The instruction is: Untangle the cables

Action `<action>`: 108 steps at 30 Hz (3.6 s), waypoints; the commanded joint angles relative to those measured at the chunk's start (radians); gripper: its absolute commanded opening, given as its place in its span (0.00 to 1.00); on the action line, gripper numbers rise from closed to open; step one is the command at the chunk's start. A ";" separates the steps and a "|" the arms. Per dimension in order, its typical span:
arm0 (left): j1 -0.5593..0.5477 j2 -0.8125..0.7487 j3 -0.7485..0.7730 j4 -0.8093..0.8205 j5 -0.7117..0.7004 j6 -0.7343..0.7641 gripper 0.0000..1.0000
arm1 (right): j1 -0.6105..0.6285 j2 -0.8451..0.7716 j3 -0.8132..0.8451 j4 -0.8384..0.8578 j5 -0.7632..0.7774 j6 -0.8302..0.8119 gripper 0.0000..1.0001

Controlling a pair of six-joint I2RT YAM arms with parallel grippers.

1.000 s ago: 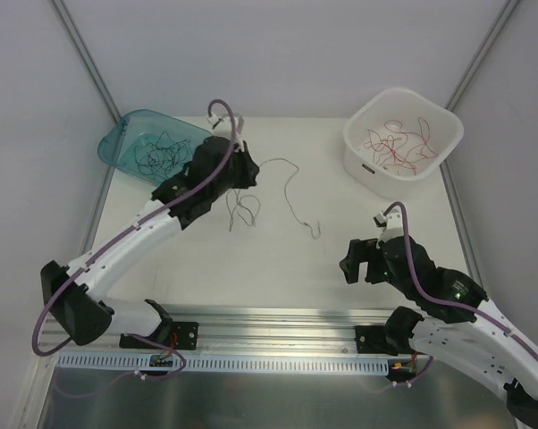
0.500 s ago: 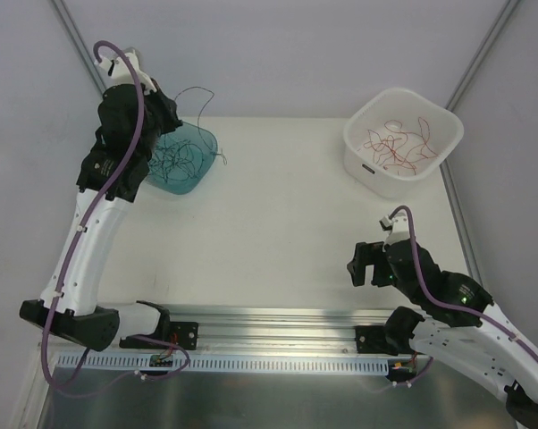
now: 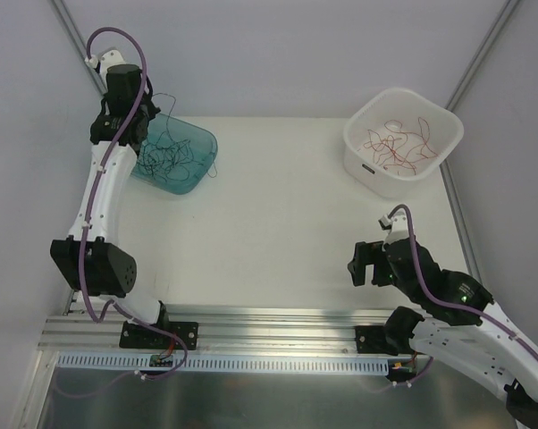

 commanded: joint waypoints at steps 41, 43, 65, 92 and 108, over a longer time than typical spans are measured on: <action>-0.315 0.283 -0.132 0.008 -0.233 -0.162 0.66 | -0.001 0.037 -0.011 0.027 -0.022 -0.024 1.00; -0.326 0.331 -0.103 0.004 -0.253 -0.193 0.65 | 0.001 0.031 -0.017 0.024 -0.023 -0.022 0.99; -0.387 0.550 0.004 -0.009 -0.516 -0.584 0.51 | -0.001 0.001 -0.049 0.010 -0.026 -0.059 1.00; -0.394 0.503 -0.043 -0.018 -0.499 -0.518 0.02 | 0.001 -0.055 -0.080 0.038 -0.034 -0.073 0.99; -0.247 0.239 -0.066 -0.027 -0.283 -0.162 0.05 | 0.001 -0.058 -0.044 0.004 -0.037 -0.062 1.00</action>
